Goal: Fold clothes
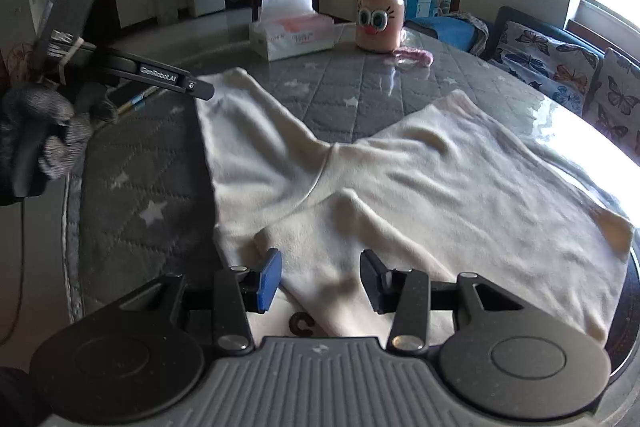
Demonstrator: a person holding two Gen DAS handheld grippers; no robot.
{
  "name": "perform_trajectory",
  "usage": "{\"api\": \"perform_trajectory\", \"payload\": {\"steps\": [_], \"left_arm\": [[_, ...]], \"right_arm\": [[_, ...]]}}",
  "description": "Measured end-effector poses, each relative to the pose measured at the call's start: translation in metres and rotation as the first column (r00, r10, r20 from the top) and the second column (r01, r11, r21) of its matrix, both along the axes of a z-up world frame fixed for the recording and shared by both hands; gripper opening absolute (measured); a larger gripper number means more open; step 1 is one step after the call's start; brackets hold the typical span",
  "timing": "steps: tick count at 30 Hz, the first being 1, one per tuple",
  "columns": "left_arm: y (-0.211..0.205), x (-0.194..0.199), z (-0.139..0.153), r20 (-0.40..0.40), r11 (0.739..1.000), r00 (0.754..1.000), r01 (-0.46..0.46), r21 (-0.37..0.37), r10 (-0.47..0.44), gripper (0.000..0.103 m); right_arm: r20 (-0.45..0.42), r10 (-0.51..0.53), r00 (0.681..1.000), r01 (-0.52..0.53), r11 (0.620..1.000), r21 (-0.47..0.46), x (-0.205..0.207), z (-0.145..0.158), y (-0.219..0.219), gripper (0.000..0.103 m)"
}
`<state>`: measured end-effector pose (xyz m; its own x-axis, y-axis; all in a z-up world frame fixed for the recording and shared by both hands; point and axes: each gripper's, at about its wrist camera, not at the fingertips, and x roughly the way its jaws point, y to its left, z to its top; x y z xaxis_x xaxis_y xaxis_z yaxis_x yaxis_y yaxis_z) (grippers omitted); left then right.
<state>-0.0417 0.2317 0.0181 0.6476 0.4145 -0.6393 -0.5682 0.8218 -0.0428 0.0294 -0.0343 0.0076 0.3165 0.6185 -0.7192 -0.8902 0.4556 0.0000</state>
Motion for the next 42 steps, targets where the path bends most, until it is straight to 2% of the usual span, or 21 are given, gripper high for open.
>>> {"api": "perform_trajectory", "payload": {"steps": [6,9,11,13,14,17,20,24,27,30,33,38,42], "left_arm": [[0.022,0.008,-0.007,-0.02,0.998,0.998,-0.065,-0.021,0.065,0.045],[0.026,0.012,-0.011,-0.03,0.996,0.997,-0.076,-0.038,0.074,0.035],[0.026,0.013,-0.012,-0.025,0.996,0.997,-0.078,-0.034,0.077,0.023],[0.027,0.014,-0.014,-0.019,0.996,0.996,-0.083,-0.034,0.082,0.016],[0.028,0.014,-0.013,-0.016,0.996,0.996,-0.086,-0.036,0.086,0.009],[0.026,0.013,-0.007,0.002,0.995,0.996,-0.087,-0.046,0.087,0.004],[0.01,0.012,0.009,0.055,0.999,0.998,-0.033,-0.041,0.035,0.004],[-0.03,0.014,0.036,0.126,0.993,0.986,0.113,-0.028,-0.109,0.004],[-0.067,0.019,0.054,0.164,0.971,0.958,0.24,-0.015,-0.234,0.004],[-0.104,0.024,0.068,0.196,0.935,0.918,0.354,-0.015,-0.345,0.004],[-0.142,0.031,0.077,0.223,0.883,0.864,0.469,-0.023,-0.452,0.004],[-0.204,0.041,0.078,0.228,0.772,0.754,0.635,-0.015,-0.616,0.004],[-0.237,0.052,0.06,0.163,0.705,0.699,0.709,-0.027,-0.697,0.004]], "right_arm": [[0.007,-0.038,0.999,0.038,0.999,0.013,0.004,0.009,-0.011,0.044],[-0.001,-0.059,0.998,0.059,0.998,0.016,0.007,0.01,-0.017,0.044],[-0.003,-0.074,0.997,0.074,0.997,0.016,0.007,0.01,-0.023,0.044],[-0.007,-0.086,0.996,0.086,0.996,0.017,0.008,0.01,-0.028,0.044],[-0.008,-0.091,0.996,0.091,0.996,0.018,0.008,0.01,-0.03,0.044],[-0.013,-0.11,0.994,0.11,0.994,0.026,0.009,0.011,-0.036,0.044],[-0.017,-0.132,0.991,0.133,0.99,0.044,0.011,0.015,-0.045,0.044],[-0.025,-0.175,0.984,0.176,0.982,0.072,0.015,0.02,-0.061,0.044],[-0.029,-0.205,0.978,0.206,0.975,0.086,0.017,0.022,-0.073,0.044],[-0.028,-0.244,0.969,0.245,0.964,0.101,0.018,0.024,-0.09,0.044],[-0.027,-0.275,0.961,0.277,0.955,0.108,0.02,0.025,-0.105,0.044],[-0.037,-0.339,0.94,0.341,0.932,0.124,0.025,0.024,-0.131,0.044],[-0.068,-0.378,0.923,0.384,0.914,0.13,0.028,0.02,-0.148,0.044]]}}
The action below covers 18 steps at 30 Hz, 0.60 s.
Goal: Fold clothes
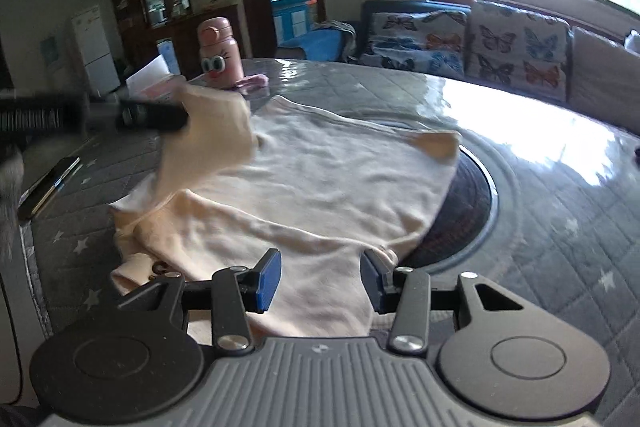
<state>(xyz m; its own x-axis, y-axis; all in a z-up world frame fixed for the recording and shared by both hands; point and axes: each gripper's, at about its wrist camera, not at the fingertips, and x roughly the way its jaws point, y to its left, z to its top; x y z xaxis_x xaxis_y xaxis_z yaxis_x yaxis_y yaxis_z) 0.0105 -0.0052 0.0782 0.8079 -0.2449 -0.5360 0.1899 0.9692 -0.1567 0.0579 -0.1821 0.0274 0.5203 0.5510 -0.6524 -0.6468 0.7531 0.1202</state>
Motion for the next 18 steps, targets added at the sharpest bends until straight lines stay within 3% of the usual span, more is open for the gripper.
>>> {"api": "perform_trajectory", "payload": {"steps": [6,10,11,18], "left_arm": [[-0.011,0.0,-0.028,-0.085,0.997,0.994,0.07,0.036,-0.067,0.008],[-0.001,-0.014,-0.028,-0.082,0.996,0.994,0.08,0.043,-0.077,0.024],[0.004,-0.017,-0.029,-0.078,0.996,0.995,0.071,0.049,-0.067,0.029],[0.054,-0.038,-0.039,-0.098,0.993,0.994,-0.041,0.113,0.052,0.031]], "right_arm": [[-0.018,-0.017,1.0,0.017,1.0,0.015,0.004,-0.001,-0.008,0.044],[-0.041,-0.016,0.999,0.018,0.999,0.034,0.006,-0.001,-0.006,0.044],[-0.048,-0.012,0.999,0.014,0.999,0.038,0.006,-0.001,-0.004,0.044],[-0.095,0.014,0.995,-0.01,0.999,0.039,0.01,-0.008,0.014,0.044]]}}
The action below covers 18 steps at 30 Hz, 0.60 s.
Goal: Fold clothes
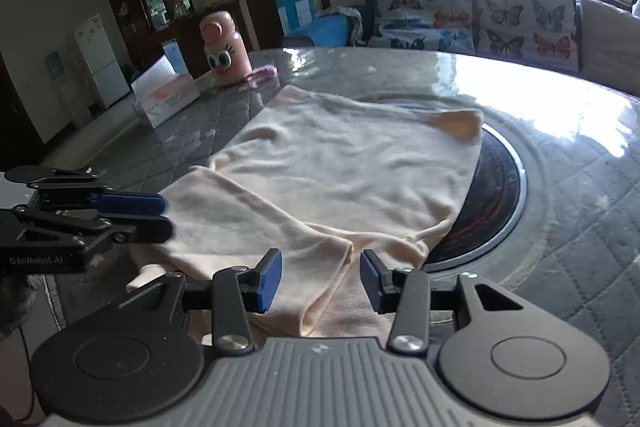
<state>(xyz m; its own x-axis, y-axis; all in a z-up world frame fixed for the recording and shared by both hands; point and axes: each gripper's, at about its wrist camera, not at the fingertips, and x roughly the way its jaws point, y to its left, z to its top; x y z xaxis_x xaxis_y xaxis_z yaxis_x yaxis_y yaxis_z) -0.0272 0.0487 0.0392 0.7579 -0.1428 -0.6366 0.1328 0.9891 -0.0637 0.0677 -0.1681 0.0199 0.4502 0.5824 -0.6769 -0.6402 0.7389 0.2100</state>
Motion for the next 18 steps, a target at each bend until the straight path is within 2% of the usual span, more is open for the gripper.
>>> {"api": "perform_trajectory", "payload": {"steps": [6,9,14,16,18], "left_arm": [[0.04,-0.017,-0.016,-0.037,0.994,0.994,-0.101,0.033,0.102,0.038],[0.048,-0.025,-0.021,-0.042,0.992,0.992,-0.115,0.053,0.118,0.04],[0.051,-0.028,-0.025,-0.038,0.992,0.993,-0.111,0.055,0.113,0.044],[0.051,-0.026,-0.026,-0.034,0.993,0.993,-0.11,0.049,0.111,0.044],[0.05,-0.023,-0.028,-0.034,0.993,0.994,-0.104,0.048,0.106,0.043]], "right_arm": [[-0.047,-0.012,0.999,0.01,0.999,-0.042,0.006,-0.015,0.013,0.043],[-0.06,-0.02,0.998,0.017,0.998,-0.054,0.007,-0.02,0.018,0.043],[-0.065,-0.018,0.998,0.012,0.997,-0.079,0.003,-0.018,0.024,0.037],[-0.064,-0.02,0.998,0.014,0.996,-0.086,0.002,-0.018,0.025,0.032],[-0.069,-0.03,0.997,0.024,0.996,-0.085,0.003,-0.018,0.025,0.015]]}}
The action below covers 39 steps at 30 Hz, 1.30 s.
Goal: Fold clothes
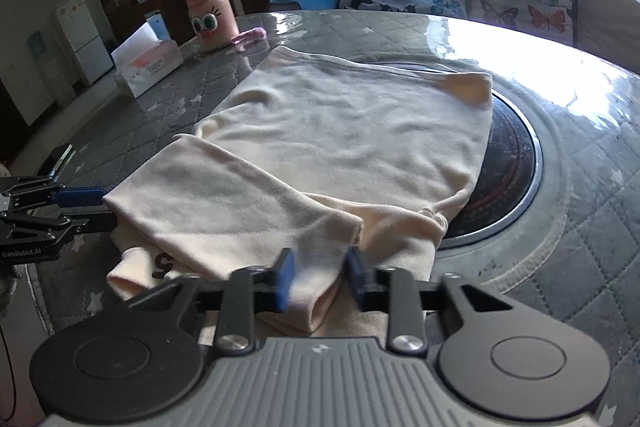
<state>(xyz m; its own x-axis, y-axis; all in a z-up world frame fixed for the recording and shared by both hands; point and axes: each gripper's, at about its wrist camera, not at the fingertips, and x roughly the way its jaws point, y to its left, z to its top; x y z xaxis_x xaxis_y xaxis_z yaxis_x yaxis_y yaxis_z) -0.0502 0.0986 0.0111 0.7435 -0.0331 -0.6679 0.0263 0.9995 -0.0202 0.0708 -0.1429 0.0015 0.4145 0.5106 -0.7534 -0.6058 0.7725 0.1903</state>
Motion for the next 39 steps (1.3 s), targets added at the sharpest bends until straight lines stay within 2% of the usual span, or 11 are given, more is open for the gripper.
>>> {"api": "perform_trajectory", "payload": {"steps": [1,3,5,7,11,15,24,28,32,37,39], "left_arm": [[-0.001,0.001,-0.001,-0.001,1.0,1.0,0.004,-0.001,-0.004,0.042],[-0.003,0.002,-0.003,0.001,1.0,1.0,0.014,0.003,-0.014,0.031],[-0.004,0.002,-0.005,0.0,1.0,1.0,0.007,0.014,-0.007,0.011],[-0.006,0.0,-0.004,0.01,1.0,1.0,0.003,0.031,-0.004,0.004],[-0.009,-0.007,0.002,0.035,0.997,0.999,0.023,0.07,-0.025,0.003],[-0.013,-0.011,0.003,0.04,0.995,0.998,0.047,0.089,-0.051,0.002],[-0.006,-0.011,0.009,-0.001,0.994,0.997,0.078,0.071,-0.078,0.005],[0.0,-0.006,0.024,0.026,0.996,0.997,0.066,0.06,-0.068,0.005],[-0.006,0.01,0.034,0.059,0.997,0.995,0.074,0.024,-0.076,0.005],[-0.027,0.043,0.025,0.056,0.993,0.991,0.119,-0.012,-0.118,0.005],[-0.031,0.055,0.018,0.042,0.992,0.991,0.125,-0.01,-0.124,0.006]], "right_arm": [[-0.002,-0.003,1.0,0.003,1.0,0.003,0.0,0.001,0.0,0.009],[0.006,-0.001,1.0,0.001,1.0,0.003,0.0,0.004,0.001,0.007],[0.046,0.014,0.999,-0.013,1.0,-0.008,-0.004,0.011,0.004,0.006],[0.089,0.024,0.996,-0.023,1.0,-0.011,-0.008,0.02,0.005,0.006],[0.202,0.042,0.979,-0.042,0.999,-0.005,-0.017,0.049,0.004,0.006],[0.266,0.041,0.963,-0.042,0.999,-0.001,-0.022,0.07,-0.002,0.006],[0.132,0.012,0.991,-0.001,0.996,-0.085,-0.003,0.016,-0.006,0.01],[0.173,0.001,0.985,0.006,0.999,-0.038,-0.001,0.031,-0.01,0.013],[0.167,0.011,0.986,-0.007,1.0,-0.023,0.004,0.028,-0.007,0.013],[0.133,0.018,0.991,-0.015,1.0,-0.027,0.006,0.013,-0.001,0.014],[0.131,0.02,0.991,-0.017,0.999,-0.027,0.007,0.011,-0.001,0.017]]}}
